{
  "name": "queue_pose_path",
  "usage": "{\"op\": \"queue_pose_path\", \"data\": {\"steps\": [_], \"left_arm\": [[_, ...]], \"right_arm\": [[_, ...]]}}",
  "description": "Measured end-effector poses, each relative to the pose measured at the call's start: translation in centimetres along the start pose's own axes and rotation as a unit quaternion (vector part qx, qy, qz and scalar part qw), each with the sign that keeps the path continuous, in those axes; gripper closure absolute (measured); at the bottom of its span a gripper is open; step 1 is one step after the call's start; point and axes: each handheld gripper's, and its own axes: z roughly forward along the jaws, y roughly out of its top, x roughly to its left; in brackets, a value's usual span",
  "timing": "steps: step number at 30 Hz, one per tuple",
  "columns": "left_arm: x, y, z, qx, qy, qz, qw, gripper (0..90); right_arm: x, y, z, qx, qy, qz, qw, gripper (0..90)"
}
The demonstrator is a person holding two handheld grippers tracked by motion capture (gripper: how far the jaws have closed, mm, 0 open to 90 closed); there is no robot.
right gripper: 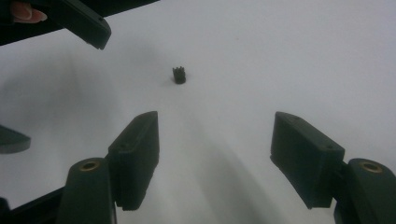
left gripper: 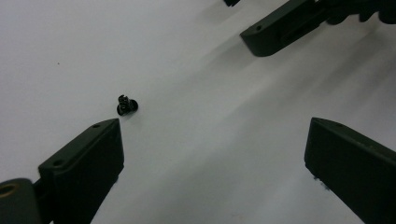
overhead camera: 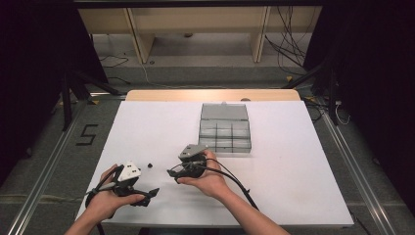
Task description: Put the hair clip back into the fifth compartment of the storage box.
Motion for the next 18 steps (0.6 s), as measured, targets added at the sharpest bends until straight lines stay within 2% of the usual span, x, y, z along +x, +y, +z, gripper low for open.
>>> {"op": "queue_pose_path", "data": {"steps": [6,18], "left_arm": [[0.0,0.0,0.0,0.002,0.000,0.001,1.0000,4.5],[-0.1,-0.1,0.0,0.005,0.000,0.002,1.0000,4.5]], "right_arm": [[0.2,0.6,1.9,0.006,0.006,0.002,1.0000,33.7],[0.8,1.8,5.0,0.026,0.012,-0.017,0.9995,38.0]]}}
